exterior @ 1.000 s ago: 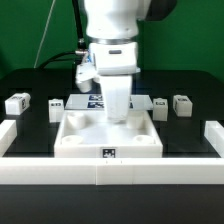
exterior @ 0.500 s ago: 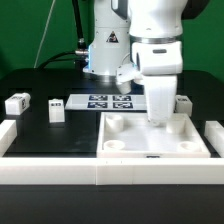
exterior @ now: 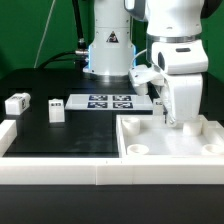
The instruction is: Assemble one leg
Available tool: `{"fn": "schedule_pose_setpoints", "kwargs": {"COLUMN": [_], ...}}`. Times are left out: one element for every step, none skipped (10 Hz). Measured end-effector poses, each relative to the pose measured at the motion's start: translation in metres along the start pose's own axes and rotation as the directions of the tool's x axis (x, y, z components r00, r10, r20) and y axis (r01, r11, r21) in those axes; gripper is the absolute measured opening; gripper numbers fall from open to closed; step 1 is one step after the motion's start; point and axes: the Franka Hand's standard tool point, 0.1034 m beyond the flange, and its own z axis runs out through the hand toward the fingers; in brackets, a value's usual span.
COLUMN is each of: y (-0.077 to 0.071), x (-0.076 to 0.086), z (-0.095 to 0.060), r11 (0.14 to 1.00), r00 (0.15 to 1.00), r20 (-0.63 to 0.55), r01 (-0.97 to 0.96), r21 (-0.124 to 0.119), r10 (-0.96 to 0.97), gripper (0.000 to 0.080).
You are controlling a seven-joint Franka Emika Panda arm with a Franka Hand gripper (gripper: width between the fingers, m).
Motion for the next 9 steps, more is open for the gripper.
{"fn": "schedule_pose_setpoints", "kwargs": {"y": [0.0001, 0.0001, 0.0001, 0.0001, 0.0001, 0.0001, 0.0002, 0.0002, 0.0002], "x": [-0.0004, -0.0008, -0.0010, -0.0012, -0.0014, -0.0016, -0.0017, -0.0019, -0.0020], "z": [0.0000, 0.0000, 0.0000, 0.0000, 0.0000, 0.0000, 0.0000, 0.0000, 0.0000], "r11": [1.000, 1.000, 1.000, 1.000, 1.000, 1.000, 1.000, 1.000, 1.000], "r00": [1.000, 1.000, 1.000, 1.000, 1.000, 1.000, 1.000, 1.000, 1.000], "r20": [0.000, 0.000, 0.000, 0.000, 0.000, 0.000, 0.000, 0.000, 0.000], "r01": [-0.001, -0.002, -0.002, -0.002, -0.003, -0.003, -0.003, -0.003, -0.004], "r21": [0.000, 0.000, 0.000, 0.000, 0.000, 0.000, 0.000, 0.000, 0.000], "r10": [0.001, 0.002, 0.002, 0.002, 0.003, 0.003, 0.003, 0.003, 0.004], "gripper": [0.0143, 0.0328, 0.0463, 0.0463, 0.0602, 0.0640, 0.0647, 0.0647, 0.0647]}}
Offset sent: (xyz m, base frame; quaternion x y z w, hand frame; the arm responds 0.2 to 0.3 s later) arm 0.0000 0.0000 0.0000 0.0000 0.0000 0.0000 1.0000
